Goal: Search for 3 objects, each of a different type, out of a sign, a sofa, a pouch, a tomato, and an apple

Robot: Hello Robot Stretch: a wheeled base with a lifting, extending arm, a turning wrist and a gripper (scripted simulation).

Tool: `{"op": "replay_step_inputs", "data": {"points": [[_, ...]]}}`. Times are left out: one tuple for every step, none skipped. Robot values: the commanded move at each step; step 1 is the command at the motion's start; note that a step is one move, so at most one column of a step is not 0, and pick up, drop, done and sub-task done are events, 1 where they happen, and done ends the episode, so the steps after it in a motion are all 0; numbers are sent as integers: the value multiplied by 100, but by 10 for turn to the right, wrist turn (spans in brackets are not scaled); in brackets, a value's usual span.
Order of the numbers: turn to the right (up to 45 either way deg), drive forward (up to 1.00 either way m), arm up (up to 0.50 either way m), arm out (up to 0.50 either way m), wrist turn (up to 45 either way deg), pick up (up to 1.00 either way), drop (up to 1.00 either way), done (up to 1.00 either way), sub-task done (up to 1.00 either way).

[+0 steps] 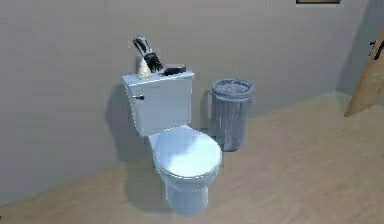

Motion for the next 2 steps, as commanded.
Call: {"op": "replay_step_inputs", "data": {"points": [[-450, 0, 0, 0, 0, 0, 0, 0, 0], [-450, 0, 0, 0, 0, 0, 0, 0, 0]]}}
